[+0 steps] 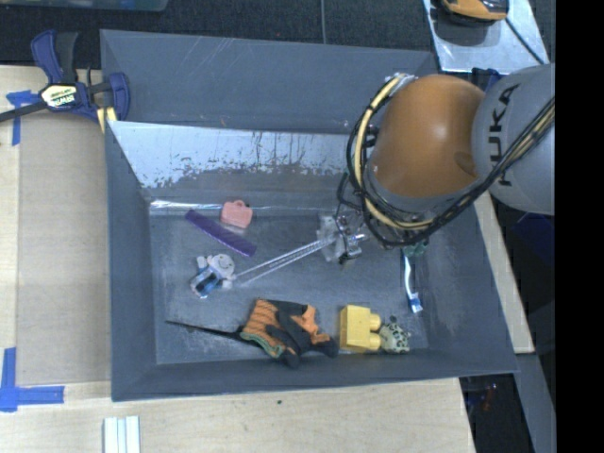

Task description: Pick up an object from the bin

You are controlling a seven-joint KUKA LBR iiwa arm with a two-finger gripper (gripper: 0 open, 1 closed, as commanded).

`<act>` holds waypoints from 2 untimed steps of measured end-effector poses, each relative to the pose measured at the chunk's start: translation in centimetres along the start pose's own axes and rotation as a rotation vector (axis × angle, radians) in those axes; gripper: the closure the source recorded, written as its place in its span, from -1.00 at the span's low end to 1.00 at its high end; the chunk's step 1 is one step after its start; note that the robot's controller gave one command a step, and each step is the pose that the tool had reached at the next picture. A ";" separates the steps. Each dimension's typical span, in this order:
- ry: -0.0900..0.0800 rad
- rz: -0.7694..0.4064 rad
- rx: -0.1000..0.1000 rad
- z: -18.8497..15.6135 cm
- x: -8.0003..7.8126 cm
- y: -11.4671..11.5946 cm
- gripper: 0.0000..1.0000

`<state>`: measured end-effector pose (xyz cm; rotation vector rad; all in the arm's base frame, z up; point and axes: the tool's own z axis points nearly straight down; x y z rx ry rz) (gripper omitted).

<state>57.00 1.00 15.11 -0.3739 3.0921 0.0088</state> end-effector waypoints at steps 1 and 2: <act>-0.002 0.002 0.001 -2.0 -0.1 0.0 1.00; -0.007 0.004 0.001 -2.7 -0.2 -0.1 1.00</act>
Offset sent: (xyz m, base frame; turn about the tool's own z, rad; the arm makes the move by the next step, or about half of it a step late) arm 0.0003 -0.0001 0.0273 0.0012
